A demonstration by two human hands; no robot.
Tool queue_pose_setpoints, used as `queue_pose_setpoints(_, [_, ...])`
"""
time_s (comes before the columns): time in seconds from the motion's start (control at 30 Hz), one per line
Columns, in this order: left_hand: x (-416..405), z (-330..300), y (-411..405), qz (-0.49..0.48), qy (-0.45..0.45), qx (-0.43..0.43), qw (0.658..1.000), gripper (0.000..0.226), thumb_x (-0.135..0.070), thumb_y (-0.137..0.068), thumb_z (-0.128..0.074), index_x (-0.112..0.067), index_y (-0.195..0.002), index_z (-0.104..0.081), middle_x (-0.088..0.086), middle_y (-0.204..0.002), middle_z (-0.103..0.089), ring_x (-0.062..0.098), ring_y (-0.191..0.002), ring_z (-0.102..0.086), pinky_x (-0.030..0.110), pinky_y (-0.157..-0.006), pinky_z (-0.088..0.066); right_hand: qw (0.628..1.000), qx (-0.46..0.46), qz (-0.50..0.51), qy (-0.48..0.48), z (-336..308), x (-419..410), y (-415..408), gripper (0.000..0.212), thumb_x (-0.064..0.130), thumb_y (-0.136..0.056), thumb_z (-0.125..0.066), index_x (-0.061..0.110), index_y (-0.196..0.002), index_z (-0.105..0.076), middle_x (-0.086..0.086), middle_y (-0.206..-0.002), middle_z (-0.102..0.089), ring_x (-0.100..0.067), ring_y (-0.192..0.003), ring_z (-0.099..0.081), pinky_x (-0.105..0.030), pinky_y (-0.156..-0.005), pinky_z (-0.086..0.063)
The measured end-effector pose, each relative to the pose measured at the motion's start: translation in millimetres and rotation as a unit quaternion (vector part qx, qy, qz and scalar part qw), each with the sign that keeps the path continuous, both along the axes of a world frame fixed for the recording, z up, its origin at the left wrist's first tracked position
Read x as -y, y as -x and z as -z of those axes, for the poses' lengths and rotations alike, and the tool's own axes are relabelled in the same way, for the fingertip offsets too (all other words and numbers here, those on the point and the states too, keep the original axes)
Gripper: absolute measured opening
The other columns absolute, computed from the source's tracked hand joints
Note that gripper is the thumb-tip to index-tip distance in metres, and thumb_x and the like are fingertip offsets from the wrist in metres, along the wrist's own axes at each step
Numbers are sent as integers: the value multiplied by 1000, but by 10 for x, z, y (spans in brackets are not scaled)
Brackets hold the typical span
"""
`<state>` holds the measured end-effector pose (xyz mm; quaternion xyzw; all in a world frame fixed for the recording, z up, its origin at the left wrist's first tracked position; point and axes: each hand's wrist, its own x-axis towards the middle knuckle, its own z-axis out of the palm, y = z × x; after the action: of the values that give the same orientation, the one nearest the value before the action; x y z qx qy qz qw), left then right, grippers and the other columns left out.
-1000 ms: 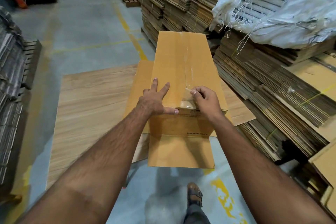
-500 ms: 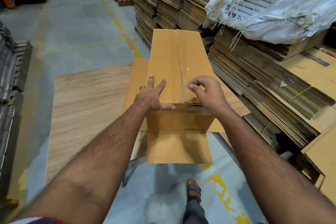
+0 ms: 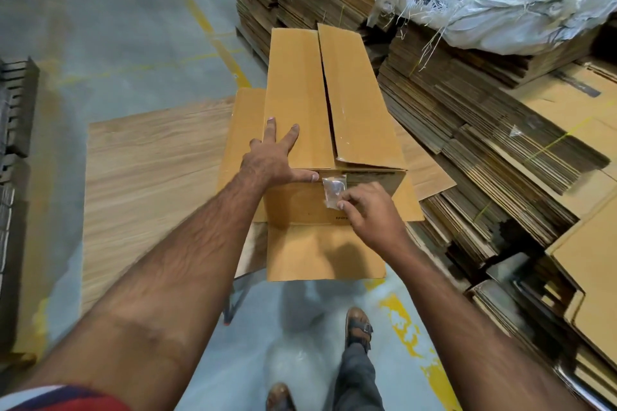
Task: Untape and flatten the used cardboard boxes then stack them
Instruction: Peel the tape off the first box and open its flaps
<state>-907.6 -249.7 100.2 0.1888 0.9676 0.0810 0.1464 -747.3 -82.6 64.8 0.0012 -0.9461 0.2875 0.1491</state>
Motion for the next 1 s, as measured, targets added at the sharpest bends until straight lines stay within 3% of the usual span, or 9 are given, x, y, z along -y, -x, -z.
queue_pose_setpoints(0.17, [12,25,13,12,2,-17,1000,123,-91,-55,-56,-46,-151,6,1,-162,17,43,-140,-20,57,-101,-41,997,2,-3,-81,330,37,-157,13,21,-88,-62,21,-95,-72,4,-86,-67,-26,-86,-55,-41,-69,-46])
queue_pose_setpoints(0.3, [18,25,4,12,5,-23,1000,123,-91,-56,-55,-45,-152,5,2,-162,17,42,-141,-19,57,-103,-39,987,47,-6,-151,535,140,-301,37,14,-80,-71,19,-117,-67,0,-119,-65,-30,-97,-58,-43,-74,-51])
queue_pose_setpoints(0.37, [28,25,-5,14,4,-31,999,123,-93,-54,-54,-45,-152,5,2,-163,16,42,-141,-19,57,-103,-39,977,102,-10,-187,645,174,-377,48,19,-81,-72,17,-127,-59,-5,-147,-48,-32,-105,-56,-44,-82,-51])
queue_pose_setpoints(0.43, [32,21,-13,13,12,-43,999,124,-95,-53,-51,-45,-152,5,3,-163,14,41,-143,-17,57,-103,-39,963,145,-29,-223,737,204,-429,50,23,-88,-65,16,-135,-50,-8,-164,-18,-33,-117,-50,-44,-87,-48])
queue_pose_setpoints(0.53, [23,32,-22,17,28,-53,998,125,-97,-52,-47,-45,-152,6,2,-163,14,40,-145,-12,58,-105,-36,955,177,-36,-236,763,213,-411,57,28,-94,-56,18,-146,-34,-6,-166,8,-33,-131,-38,-45,-91,-48])
queue_pose_setpoints(0.63, [21,4,-34,15,41,-63,997,124,-97,-54,-46,-43,-153,5,5,-163,12,40,-147,-6,59,-111,-28,948,190,-35,-251,737,202,-328,49,33,-96,-54,21,-140,-39,-6,-164,17,-32,-138,-29,-45,-95,-47])
queue_pose_setpoints(0.73, [-107,-73,-85,42,88,-105,990,129,-99,-54,-39,-29,-156,-2,13,-163,3,38,-149,1,62,-116,-13,946,198,-34,-254,767,194,-274,42,34,-96,-55,20,-135,-45,-7,-163,20,-31,-142,-24,-46,-98,-47])
queue_pose_setpoints(0.83, [-268,-24,-146,72,73,-133,986,138,-100,-56,-36,-8,-155,-8,13,-163,-1,33,-150,-2,62,-116,-8,952,172,-36,-253,882,203,-264,42,35,-95,-57,20,-132,-46,-9,-163,22,-33,-143,-24,-45,-91,-50])
queue_pose_setpoints(1.0, [-320,132,-136,67,92,-167,979,131,-95,-60,-41,-14,-155,-1,12,-163,-1,32,-149,-3,63,-115,-7,970,122,-66,-201,1181,172,-391,57,40,-89,-64,17,-137,-43,-15,-163,16,-39,-145,-21,-48,-87,-55])
